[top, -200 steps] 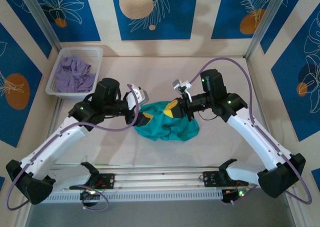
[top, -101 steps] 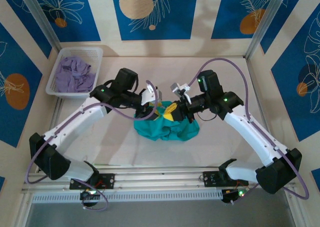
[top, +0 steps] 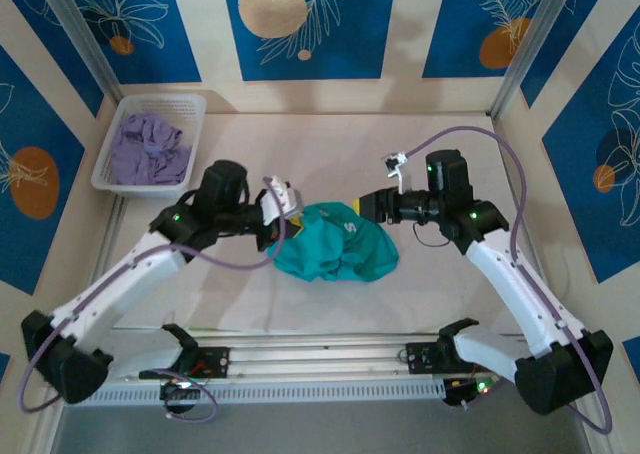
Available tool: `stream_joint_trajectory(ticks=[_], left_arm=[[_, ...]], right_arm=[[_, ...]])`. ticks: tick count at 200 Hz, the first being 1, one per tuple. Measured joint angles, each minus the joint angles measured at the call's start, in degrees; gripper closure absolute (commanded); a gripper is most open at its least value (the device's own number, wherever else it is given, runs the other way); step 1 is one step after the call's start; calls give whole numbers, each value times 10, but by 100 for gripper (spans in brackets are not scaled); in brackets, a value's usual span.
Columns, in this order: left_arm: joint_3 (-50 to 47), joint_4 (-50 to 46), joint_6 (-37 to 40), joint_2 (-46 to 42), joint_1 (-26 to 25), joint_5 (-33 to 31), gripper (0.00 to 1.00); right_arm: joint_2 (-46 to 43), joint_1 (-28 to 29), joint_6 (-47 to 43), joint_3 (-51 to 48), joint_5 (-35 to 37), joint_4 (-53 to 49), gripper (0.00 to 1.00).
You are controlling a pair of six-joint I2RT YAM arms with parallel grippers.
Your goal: Fold the inside-out t-shirt
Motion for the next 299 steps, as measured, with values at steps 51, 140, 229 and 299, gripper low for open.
stream_joint_trajectory(ticks=[51, 140, 229, 299], left_arm=[[-34, 68, -20, -43, 0, -49, 100], [-54, 89, -24, -47, 0, -43, 100], [-74, 105, -57, -62, 0, -97, 100], [-253, 229, -210, -117, 0, -198, 92]], right_arm=[[6, 61, 28, -99, -20, 95, 46], [74, 73, 137, -166, -67, 280, 49], [102, 84, 108, -157, -154, 349, 100], [-13, 123, -65, -157, -22, 322, 100]])
